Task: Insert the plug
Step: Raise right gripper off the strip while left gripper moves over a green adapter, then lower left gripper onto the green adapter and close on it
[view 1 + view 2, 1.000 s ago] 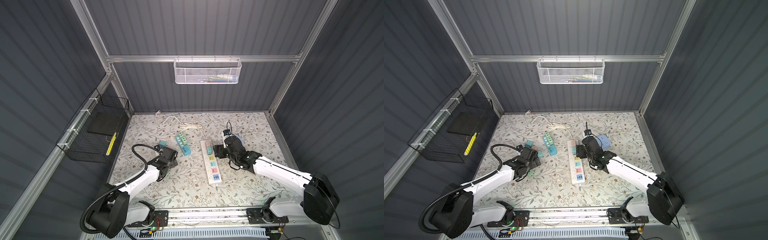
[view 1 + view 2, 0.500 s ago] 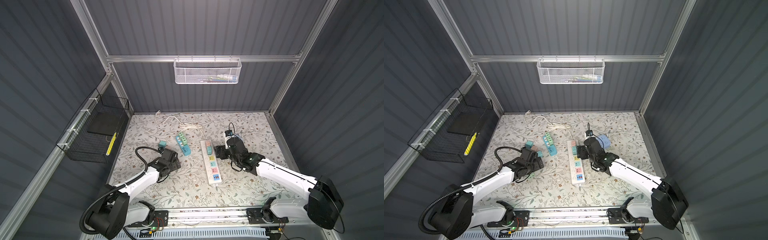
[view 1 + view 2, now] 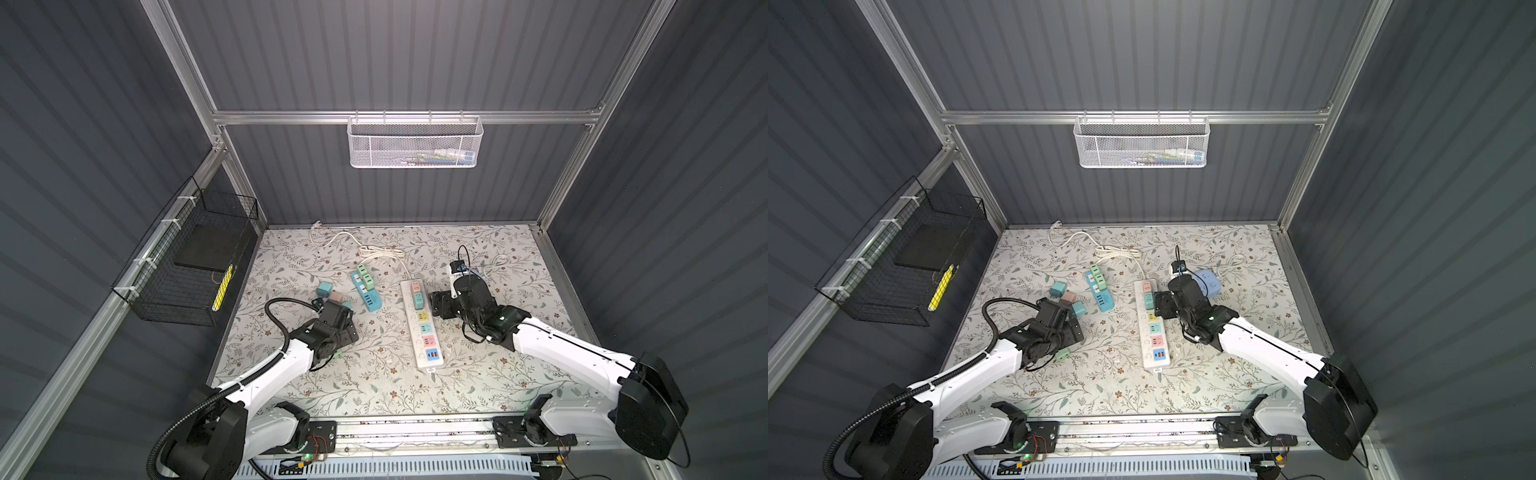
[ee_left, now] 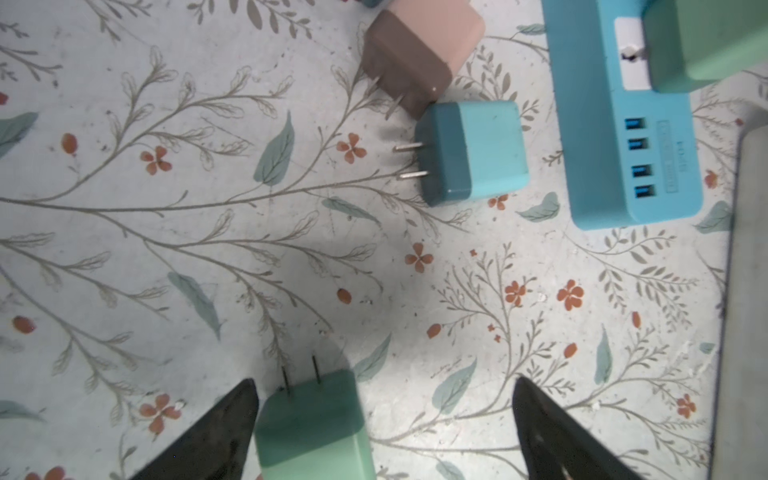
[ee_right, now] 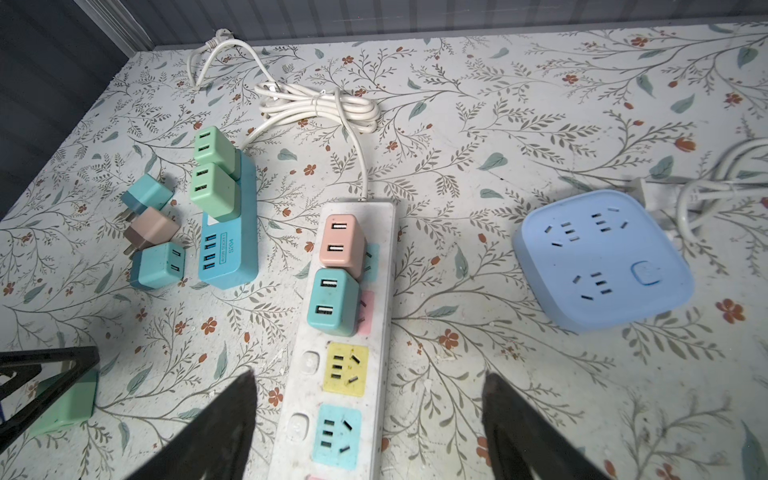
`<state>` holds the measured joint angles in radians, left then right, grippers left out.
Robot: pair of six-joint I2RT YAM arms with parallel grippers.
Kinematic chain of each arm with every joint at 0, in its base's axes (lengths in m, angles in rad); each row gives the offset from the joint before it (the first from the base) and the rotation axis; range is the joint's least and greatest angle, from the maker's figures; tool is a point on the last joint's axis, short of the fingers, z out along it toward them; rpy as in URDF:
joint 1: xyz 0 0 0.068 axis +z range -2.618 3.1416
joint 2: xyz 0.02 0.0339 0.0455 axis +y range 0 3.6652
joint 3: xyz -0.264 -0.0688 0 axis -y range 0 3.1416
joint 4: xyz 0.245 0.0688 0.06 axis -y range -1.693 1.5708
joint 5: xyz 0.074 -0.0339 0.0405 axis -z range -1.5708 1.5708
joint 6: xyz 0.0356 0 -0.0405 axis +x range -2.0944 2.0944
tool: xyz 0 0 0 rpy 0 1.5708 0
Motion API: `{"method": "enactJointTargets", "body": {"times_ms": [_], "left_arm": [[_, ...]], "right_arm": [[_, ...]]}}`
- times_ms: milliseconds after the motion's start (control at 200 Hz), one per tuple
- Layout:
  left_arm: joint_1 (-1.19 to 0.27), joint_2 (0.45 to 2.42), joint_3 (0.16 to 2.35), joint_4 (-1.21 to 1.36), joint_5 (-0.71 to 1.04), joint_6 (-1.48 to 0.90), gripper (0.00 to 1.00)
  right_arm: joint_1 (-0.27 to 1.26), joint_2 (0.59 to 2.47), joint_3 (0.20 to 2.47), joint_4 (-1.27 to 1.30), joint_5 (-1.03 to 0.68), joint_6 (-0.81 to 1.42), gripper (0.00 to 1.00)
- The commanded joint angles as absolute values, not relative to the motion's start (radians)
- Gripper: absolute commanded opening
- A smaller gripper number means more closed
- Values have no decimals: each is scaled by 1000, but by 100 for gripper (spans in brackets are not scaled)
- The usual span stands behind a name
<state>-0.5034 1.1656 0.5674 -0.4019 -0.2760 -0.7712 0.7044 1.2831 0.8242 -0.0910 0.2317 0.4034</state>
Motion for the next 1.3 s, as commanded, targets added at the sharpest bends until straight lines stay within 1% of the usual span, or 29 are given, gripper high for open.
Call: {"method": "enactJointTargets", "body": {"times_ms": [0,135,220,320,415,515,740,850,975,1156,1246,1291], "left_arm": [[-508,1156,554,-485,-267,-795,96],[-536,1081,511,-505,-241,-834,96],[-589,1078,489,-493,-219,-876,96],[-672,1129,485,-440,-204,-917,96],[-704,1183,510,-393,-195,-922,96],[-709,1234,543,-326,-187,-907,96],[-709,1408,658,-186,-257,-798,97],[-710,1434,697,-143,-269,-755,97],[-708,1391,731,-198,-337,-686,96],[-699,1283,733,-380,-495,-641,96],[-677,1253,730,-466,-519,-613,94],[-646,1245,724,-495,-479,-599,94]], "right_arm": [[704,1260,802,-103,242,405,85],[703,1249,790,-100,244,412,86],[703,1249,785,-95,248,414,87],[702,1260,791,-90,253,415,88],[703,1265,793,-91,249,419,89],[703,1255,781,-98,250,423,90],[703,1220,751,-122,275,433,91],[704,1205,742,-133,278,437,91],[703,1188,738,-142,280,436,91],[704,1188,747,-132,267,427,90],[703,1203,755,-111,240,422,88],[703,1216,760,-102,223,418,87]]}}
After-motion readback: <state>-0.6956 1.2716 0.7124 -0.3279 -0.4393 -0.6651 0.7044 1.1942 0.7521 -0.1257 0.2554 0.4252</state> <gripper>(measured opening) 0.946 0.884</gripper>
